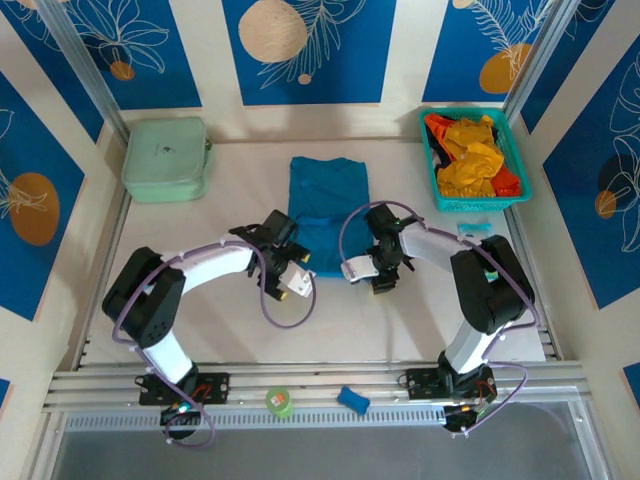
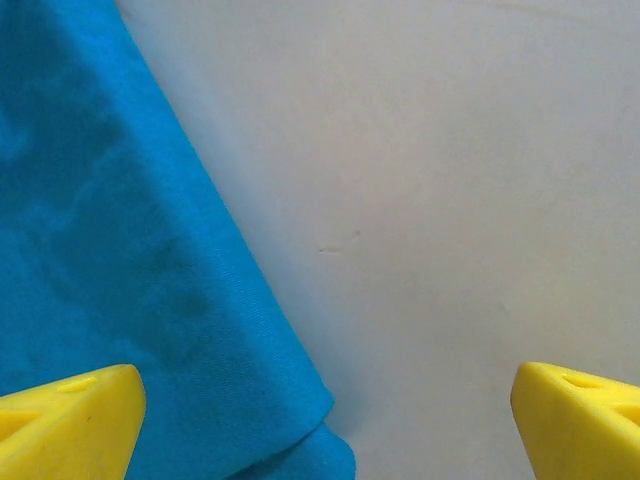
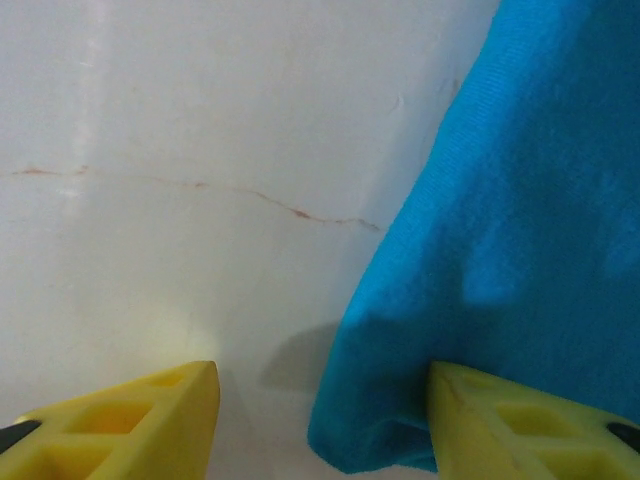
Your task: Fold and stack the t-shirts
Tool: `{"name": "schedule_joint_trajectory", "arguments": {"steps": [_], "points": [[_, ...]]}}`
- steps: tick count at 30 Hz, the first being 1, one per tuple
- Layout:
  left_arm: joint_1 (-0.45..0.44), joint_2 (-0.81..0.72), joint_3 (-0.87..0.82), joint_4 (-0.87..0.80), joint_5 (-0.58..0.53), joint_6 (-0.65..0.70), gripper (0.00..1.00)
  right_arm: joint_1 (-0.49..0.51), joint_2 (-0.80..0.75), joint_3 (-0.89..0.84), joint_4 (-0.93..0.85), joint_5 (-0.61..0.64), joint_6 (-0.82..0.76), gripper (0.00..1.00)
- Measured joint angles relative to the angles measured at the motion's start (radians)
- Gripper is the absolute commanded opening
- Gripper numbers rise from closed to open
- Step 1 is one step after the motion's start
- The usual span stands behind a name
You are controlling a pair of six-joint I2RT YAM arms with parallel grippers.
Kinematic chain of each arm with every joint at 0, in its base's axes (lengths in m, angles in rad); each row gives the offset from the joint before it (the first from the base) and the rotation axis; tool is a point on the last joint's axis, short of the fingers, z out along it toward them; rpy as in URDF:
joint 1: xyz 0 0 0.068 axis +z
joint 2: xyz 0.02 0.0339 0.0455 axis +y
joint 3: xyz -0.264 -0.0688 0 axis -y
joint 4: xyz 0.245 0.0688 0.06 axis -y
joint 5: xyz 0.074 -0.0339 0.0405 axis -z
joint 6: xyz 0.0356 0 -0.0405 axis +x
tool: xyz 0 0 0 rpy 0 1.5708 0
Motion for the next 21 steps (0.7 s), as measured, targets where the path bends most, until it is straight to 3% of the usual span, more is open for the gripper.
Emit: {"name": "schedule_joint_trajectory", "arguments": {"steps": [4, 15, 21], "points": [[0.0, 0.024, 0.031, 0.0, -0.017, 0.003, 0.93, 0.0, 0.037, 0.037, -0.019, 0.004, 0.0, 0.51], [0.003, 0.117, 0.153, -0.063, -0.026, 0.018, 0.64, -0.001, 0.068, 0.071, -0.041, 0.002, 0.0, 0.46], [0.01, 0.117, 0.154, -0.106, -0.027, 0.029, 0.55, -0.001, 0.069, 0.072, -0.042, -0.001, 0.001, 0.46]]}}
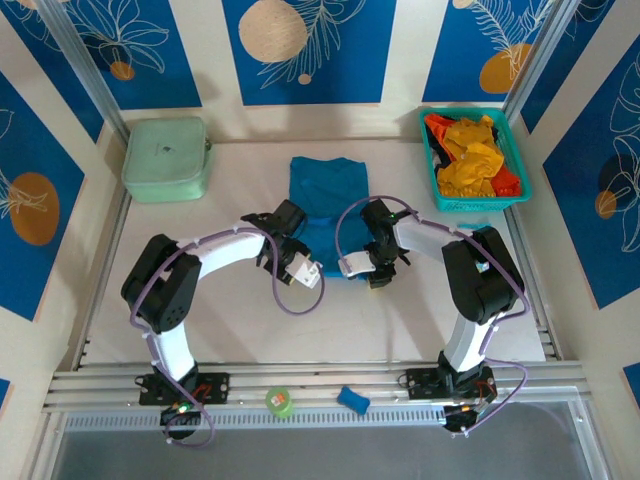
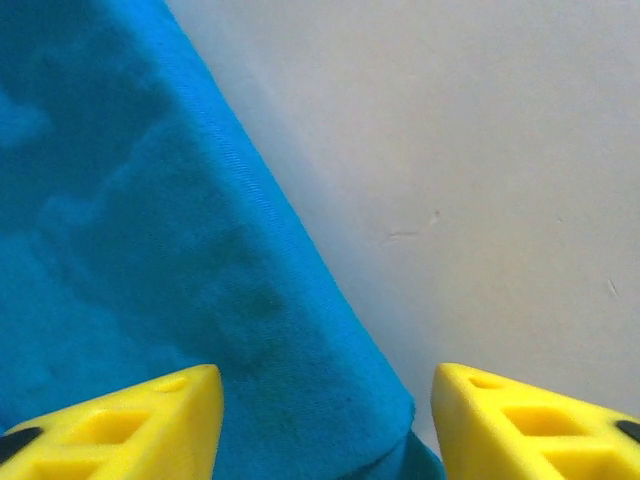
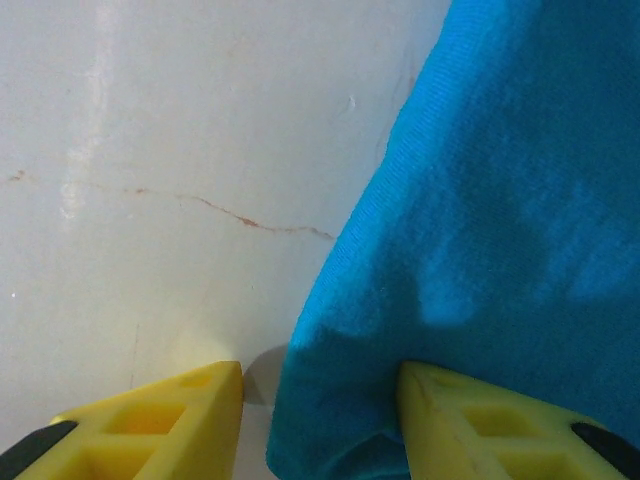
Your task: Fold and stack the t-shirts
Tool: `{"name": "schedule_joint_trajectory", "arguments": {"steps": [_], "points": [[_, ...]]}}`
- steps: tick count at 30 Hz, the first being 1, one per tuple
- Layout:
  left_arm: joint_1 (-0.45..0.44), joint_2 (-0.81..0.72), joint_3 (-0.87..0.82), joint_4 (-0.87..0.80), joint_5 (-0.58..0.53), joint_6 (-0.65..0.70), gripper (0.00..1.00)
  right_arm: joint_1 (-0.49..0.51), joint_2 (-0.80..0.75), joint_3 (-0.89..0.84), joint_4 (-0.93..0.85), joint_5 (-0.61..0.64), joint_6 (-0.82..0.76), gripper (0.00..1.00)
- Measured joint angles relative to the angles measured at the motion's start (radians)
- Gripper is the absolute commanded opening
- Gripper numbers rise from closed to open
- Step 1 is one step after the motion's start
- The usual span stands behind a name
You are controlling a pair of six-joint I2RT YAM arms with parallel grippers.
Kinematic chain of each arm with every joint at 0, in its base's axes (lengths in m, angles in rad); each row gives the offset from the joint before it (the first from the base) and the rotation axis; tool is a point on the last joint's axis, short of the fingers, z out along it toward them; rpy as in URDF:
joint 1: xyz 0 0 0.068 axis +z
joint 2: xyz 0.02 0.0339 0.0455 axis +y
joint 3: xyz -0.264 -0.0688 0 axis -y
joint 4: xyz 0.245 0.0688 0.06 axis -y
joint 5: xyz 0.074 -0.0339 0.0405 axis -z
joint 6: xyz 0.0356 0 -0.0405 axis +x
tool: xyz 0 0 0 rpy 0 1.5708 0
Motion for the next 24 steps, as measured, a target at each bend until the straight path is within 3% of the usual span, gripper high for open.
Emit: {"name": "schedule_joint_trajectory", "arguments": {"steps": [17, 21, 24], "points": [[0.018, 0.055, -0.003, 0.005, -0.082, 0.05, 0.53, 0.0, 0.006, 0.006, -0.005, -0.004, 0.007, 0.43], [0.018, 0.064, 0.008, -0.011, -0.085, 0.048, 0.44, 0.0, 0.009, 0.009, 0.0, -0.004, 0.013, 0.35], [0.018, 0.07, 0.014, -0.027, -0.086, 0.042, 0.37, 0.0, 0.014, 0.016, 0.008, -0.005, 0.025, 0.22]]}}
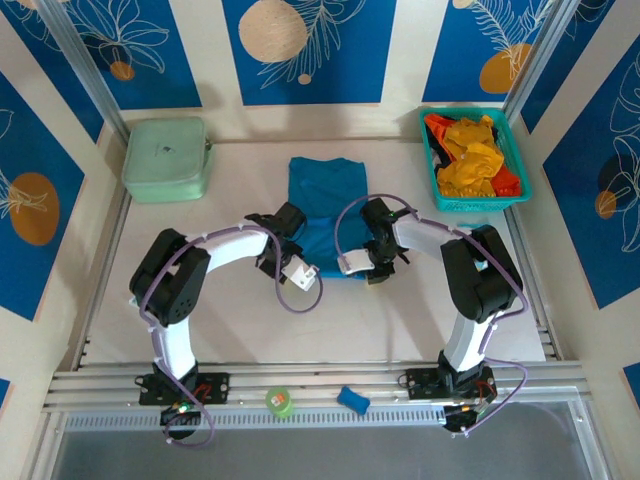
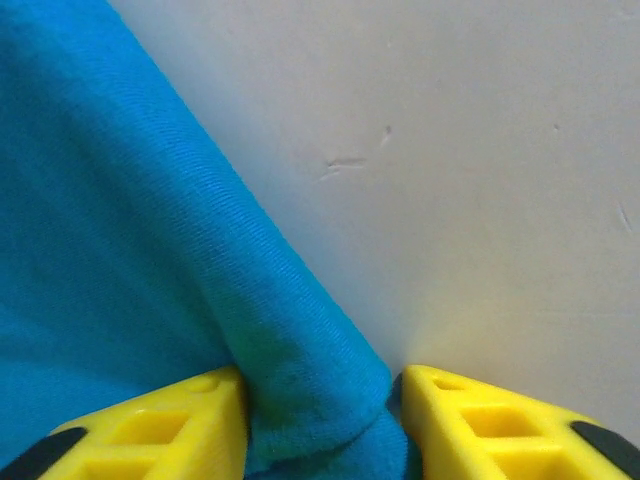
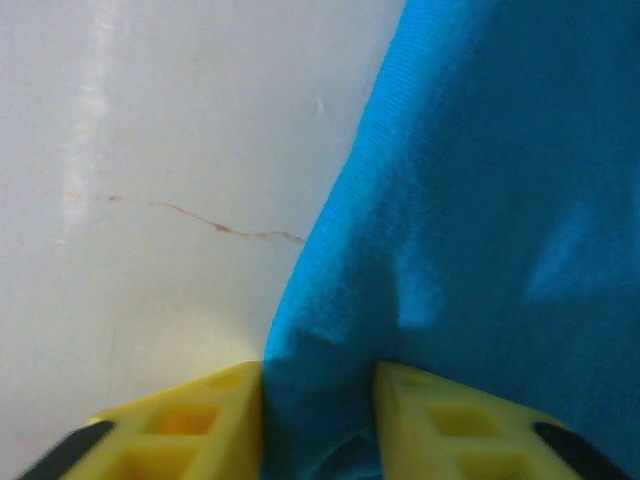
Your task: Fold and stack the t-shirts
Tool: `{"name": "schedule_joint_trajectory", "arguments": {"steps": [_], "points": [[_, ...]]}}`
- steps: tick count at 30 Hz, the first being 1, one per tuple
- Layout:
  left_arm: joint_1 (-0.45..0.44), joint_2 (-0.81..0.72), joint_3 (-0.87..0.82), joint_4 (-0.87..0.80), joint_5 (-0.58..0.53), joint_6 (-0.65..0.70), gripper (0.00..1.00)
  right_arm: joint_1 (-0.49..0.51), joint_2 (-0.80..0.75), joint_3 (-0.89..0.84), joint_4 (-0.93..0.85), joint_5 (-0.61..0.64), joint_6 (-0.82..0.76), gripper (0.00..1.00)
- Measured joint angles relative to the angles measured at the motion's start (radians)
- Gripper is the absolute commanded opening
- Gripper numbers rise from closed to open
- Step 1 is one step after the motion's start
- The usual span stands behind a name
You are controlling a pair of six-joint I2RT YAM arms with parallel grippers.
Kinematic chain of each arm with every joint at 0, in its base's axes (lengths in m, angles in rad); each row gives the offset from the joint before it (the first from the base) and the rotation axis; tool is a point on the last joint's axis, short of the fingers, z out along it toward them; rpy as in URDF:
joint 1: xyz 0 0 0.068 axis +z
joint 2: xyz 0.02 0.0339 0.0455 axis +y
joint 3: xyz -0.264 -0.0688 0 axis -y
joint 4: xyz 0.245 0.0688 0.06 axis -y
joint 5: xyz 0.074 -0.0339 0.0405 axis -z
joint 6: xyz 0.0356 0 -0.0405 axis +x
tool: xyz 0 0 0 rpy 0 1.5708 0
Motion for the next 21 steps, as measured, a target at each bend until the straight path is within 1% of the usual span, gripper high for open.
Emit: {"name": "schedule_joint_trajectory", "arguments": {"steps": [2, 5, 6, 7, 12, 16, 18, 21], "points": [[0.0, 0.003, 0.004, -0.012, 0.0, -0.005, 0.32, 0.0, 0.002, 0.003, 0.007, -0.003, 0.003, 0.13], [0.0, 0.003, 0.006, -0.026, -0.001, -0.017, 0.17, 0.0, 0.003, 0.007, 0.006, -0.01, 0.006, 0.03], [0.0, 0.003, 0.006, -0.019, 0.0, -0.02, 0.08, 0.0, 0.003, 0.009, 0.003, -0.014, 0.009, 0.0], [0.0, 0.004, 0.006, -0.008, -0.001, -0.022, 0.0, 0.0, 0.002, 0.011, 0.002, -0.015, 0.013, 0.0], [-0.001, -0.001, 0.002, 0.034, -0.011, -0.035, 0.0, 0.001, 0.0, 0.011, -0.01, -0.019, 0.016, 0.0], [-0.001, -0.035, -0.037, 0.071, -0.018, -0.065, 0.0, 0.003, -0.032, -0.015, -0.036, -0.03, 0.035, 0.0], [-0.003, -0.08, -0.072, 0.085, -0.017, -0.084, 0.0, 0.008, -0.069, -0.04, -0.053, -0.04, 0.052, 0.0], [-0.021, -0.188, -0.137, 0.106, -0.023, -0.117, 0.0, 0.029, -0.158, -0.085, -0.069, -0.051, 0.08, 0.0]]}}
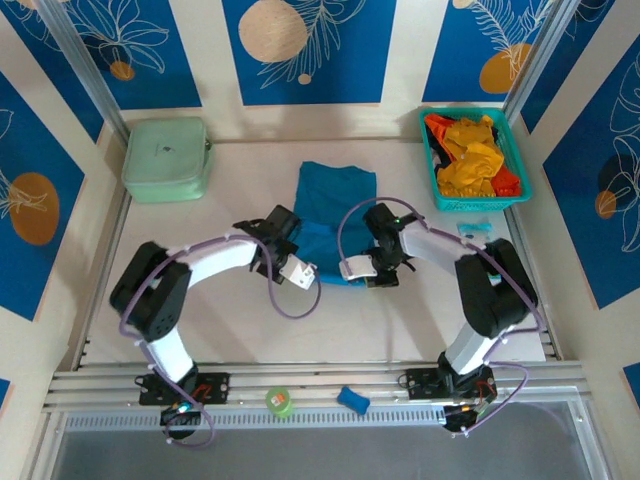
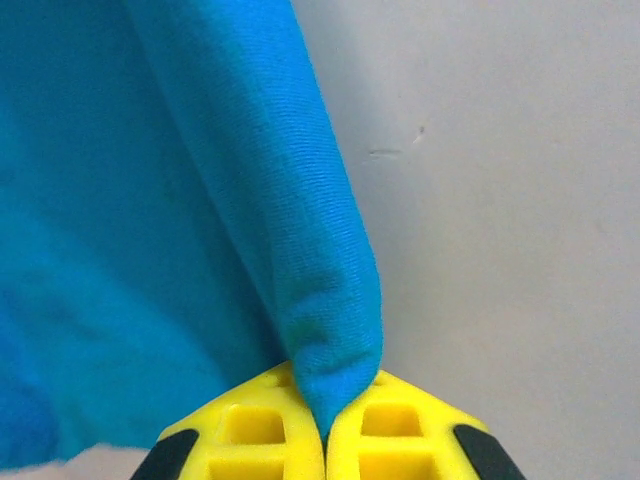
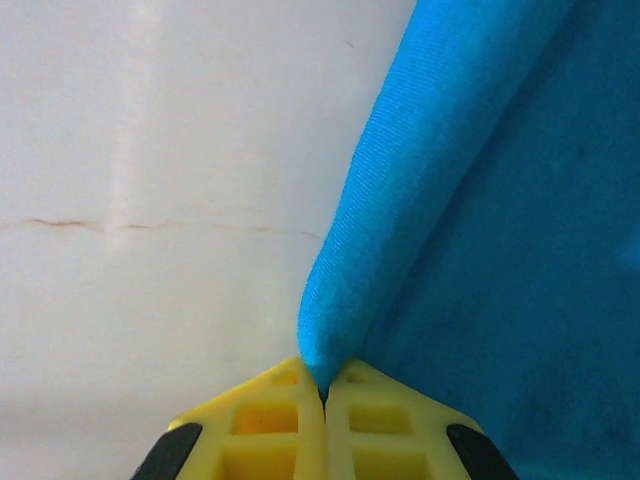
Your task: Fold and stack the t-shirts
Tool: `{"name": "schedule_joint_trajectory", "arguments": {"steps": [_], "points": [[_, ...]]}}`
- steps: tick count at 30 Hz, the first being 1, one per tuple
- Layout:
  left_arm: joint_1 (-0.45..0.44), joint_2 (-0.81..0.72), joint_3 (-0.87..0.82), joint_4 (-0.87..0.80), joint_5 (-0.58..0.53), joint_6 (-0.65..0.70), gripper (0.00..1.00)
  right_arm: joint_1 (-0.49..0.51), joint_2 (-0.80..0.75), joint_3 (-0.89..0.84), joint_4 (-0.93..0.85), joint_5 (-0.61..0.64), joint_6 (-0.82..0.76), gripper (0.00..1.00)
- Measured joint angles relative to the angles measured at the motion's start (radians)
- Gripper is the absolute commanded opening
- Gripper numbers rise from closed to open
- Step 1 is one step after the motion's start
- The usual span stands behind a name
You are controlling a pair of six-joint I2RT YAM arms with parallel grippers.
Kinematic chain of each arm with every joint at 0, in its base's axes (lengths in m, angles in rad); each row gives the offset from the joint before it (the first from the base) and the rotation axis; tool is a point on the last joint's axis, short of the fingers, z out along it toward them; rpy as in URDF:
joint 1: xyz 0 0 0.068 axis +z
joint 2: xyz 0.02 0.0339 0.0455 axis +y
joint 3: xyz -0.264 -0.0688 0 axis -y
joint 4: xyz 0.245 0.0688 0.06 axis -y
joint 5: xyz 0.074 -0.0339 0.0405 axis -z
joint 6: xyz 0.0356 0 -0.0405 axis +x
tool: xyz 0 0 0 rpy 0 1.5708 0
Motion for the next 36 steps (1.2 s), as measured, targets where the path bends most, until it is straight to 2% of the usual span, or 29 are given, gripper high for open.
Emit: {"name": "schedule_joint_trajectory", "arguments": {"steps": [13, 19, 23, 27, 36], "points": [[-0.191, -0.441, -0.166, -0.073, -0.119, -0.182, 0.0, 0.174, -0.391, -0.09, -0.142, 0.031, 0.164, 0.0], [-0.216, -0.515, -0.147, -0.14, -0.183, -0.25, 0.0, 0.208, -0.487, -0.041, -0.225, 0.038, 0.2, 0.0], [-0.216, -0.511, -0.108, -0.161, -0.24, -0.269, 0.0, 0.194, -0.487, 0.031, -0.24, 0.056, 0.193, 0.0], [-0.192, -0.483, -0.069, -0.137, -0.288, -0.27, 0.0, 0.132, -0.435, 0.129, -0.246, 0.054, 0.153, 0.0], [-0.012, -0.268, 0.131, -0.044, -0.289, -0.267, 0.0, -0.017, -0.163, 0.34, -0.194, 0.026, 0.065, 0.0]]}}
